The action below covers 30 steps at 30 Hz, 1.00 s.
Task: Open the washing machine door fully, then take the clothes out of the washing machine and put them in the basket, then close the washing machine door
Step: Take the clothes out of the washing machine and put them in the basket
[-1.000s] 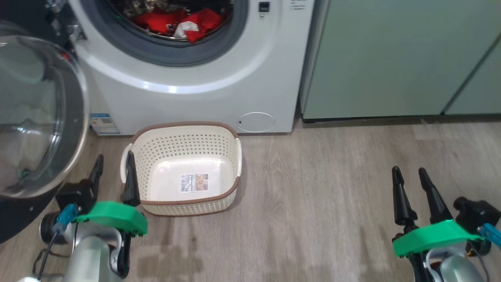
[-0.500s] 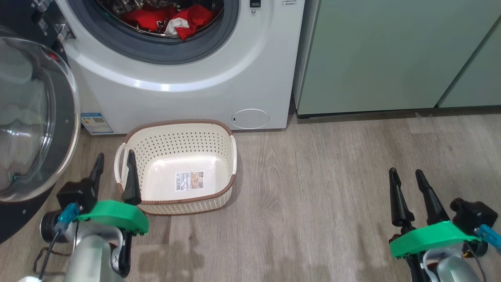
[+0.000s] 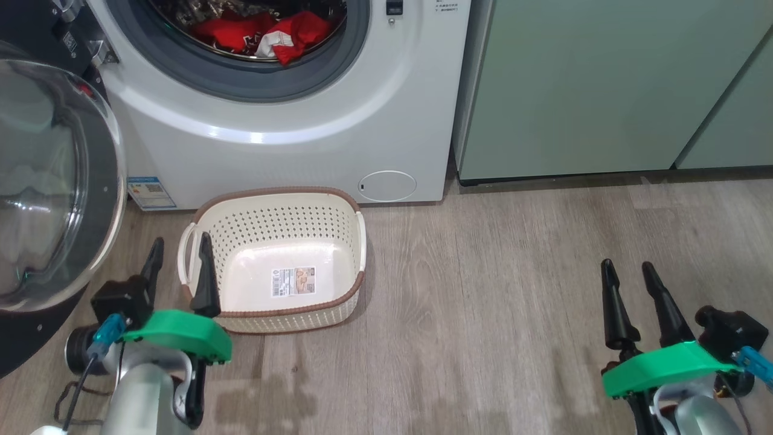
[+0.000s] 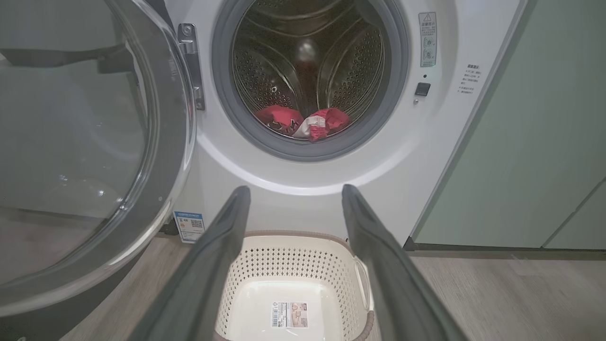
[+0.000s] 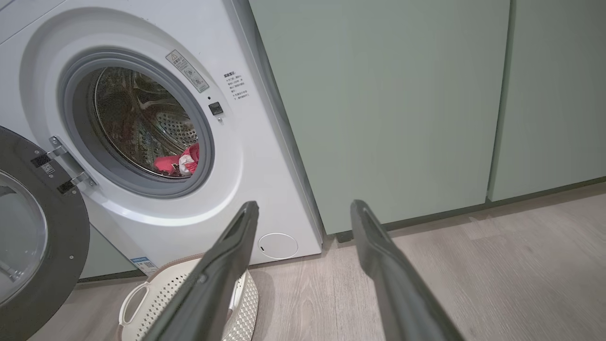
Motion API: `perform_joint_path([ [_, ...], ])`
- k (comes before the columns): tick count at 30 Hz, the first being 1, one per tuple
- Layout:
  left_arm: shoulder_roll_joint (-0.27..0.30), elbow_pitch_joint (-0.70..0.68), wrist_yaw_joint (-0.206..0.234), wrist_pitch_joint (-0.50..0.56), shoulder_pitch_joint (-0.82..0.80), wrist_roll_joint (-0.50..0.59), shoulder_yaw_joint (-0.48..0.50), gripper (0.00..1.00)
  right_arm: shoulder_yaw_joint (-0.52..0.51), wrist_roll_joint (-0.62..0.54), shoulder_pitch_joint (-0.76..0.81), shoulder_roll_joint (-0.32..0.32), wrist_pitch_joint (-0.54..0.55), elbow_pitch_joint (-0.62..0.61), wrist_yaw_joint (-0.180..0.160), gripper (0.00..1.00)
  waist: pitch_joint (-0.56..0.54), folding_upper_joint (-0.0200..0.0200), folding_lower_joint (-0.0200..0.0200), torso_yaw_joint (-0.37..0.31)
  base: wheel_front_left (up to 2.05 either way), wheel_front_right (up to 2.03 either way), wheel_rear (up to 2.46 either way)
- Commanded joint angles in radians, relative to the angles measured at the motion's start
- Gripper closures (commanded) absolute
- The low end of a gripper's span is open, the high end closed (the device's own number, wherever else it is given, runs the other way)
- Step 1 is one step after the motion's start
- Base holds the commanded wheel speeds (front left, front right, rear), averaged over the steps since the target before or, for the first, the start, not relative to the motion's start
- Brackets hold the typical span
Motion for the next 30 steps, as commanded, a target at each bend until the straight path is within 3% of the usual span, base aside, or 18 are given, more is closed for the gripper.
perform_joint_path([
  [1,0.016,-0.025,0.001,-0.006,-0.027,-0.007,0.023,0.00,0.011,-0.017,-0.019,-0.009,-0.009,-0.034,-0.001,0.00,0.001,-0.0001,0.0000,0.001,0.00,0.00,0.00],
  [10,0.016,-0.021,-0.005,-0.006,-0.032,-0.012,0.017,0.00,-0.004,-0.033,-0.017,-0.003,-0.009,-0.049,-0.001,0.00,0.000,-0.0001,0.0000,0.004,0.89,-0.89,0.00],
  [30,0.016,-0.025,-0.004,-0.006,-0.044,-0.018,-0.014,0.00,-0.003,-0.028,-0.026,-0.004,-0.009,-0.043,-0.001,0.00,0.009,-0.0001,0.0000,0.008,1.89,-1.86,-0.03],
])
